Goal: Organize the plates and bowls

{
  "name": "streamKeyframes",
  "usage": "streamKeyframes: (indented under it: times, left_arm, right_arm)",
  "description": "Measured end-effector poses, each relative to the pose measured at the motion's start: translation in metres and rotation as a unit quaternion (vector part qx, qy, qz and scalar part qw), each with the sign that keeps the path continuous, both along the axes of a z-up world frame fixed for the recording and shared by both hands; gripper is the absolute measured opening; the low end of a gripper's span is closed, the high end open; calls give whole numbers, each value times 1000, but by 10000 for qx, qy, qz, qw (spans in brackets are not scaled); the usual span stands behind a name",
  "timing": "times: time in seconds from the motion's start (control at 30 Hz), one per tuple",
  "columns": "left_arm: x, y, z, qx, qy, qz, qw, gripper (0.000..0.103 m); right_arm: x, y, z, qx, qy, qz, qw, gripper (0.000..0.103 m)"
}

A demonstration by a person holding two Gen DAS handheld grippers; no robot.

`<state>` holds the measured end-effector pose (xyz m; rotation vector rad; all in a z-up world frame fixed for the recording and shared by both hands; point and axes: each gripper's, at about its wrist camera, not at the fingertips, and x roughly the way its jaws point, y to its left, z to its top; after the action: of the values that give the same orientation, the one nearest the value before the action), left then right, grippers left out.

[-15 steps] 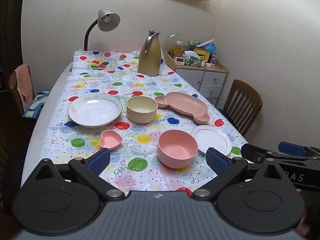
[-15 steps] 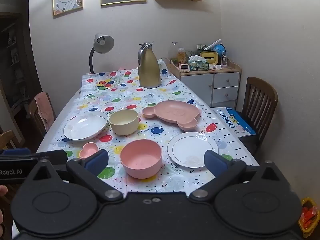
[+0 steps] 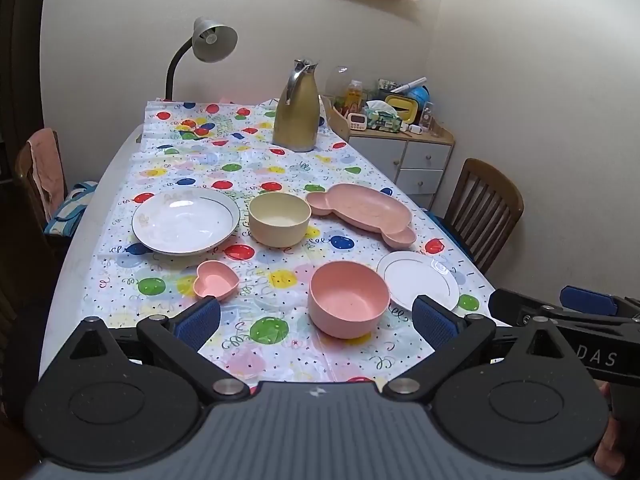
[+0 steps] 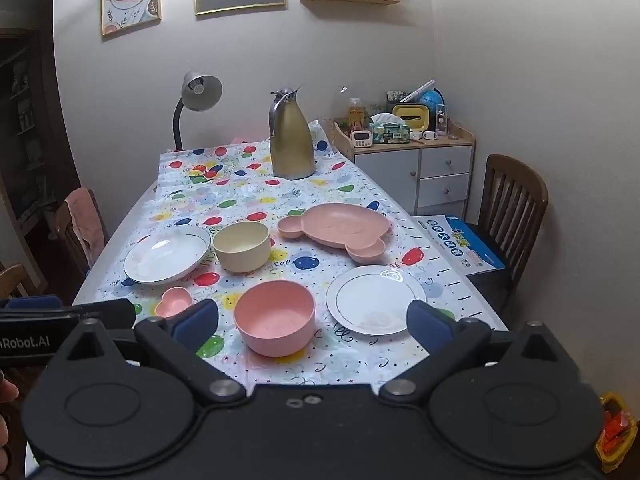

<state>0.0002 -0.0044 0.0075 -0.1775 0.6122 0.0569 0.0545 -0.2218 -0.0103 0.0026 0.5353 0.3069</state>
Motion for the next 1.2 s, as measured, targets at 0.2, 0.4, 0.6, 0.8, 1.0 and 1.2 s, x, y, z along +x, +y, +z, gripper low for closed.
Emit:
streamKeyframes:
  times: [0.2, 0.4, 0.6, 0.8, 1.0, 1.2]
  left_arm:
    - [3, -1, 6, -3, -24, 58, 10000, 103]
    - [5, 1, 7, -12, -24, 54, 10000, 103]
    - [4, 0, 5, -17, -20, 66, 10000, 103]
    - [2, 0, 2, -19, -9, 58, 10000, 103]
    - [-1, 1, 0, -27, -37, 76, 10000, 103]
    - [-7, 4, 3, -19, -95, 95, 9999, 103]
  right_arm:
    - [7, 1, 2, 138, -11, 52, 9999, 100]
    - [9, 0, 4, 208, 1, 102, 9997, 98]
    - [10, 0, 5, 206, 15, 102, 9997, 98]
    - [9, 0, 5, 201, 20, 81, 9998, 98]
    - [9, -1, 3, 218, 34, 64, 9997, 98]
    - [3, 4, 5, 178, -59, 87, 9998, 98]
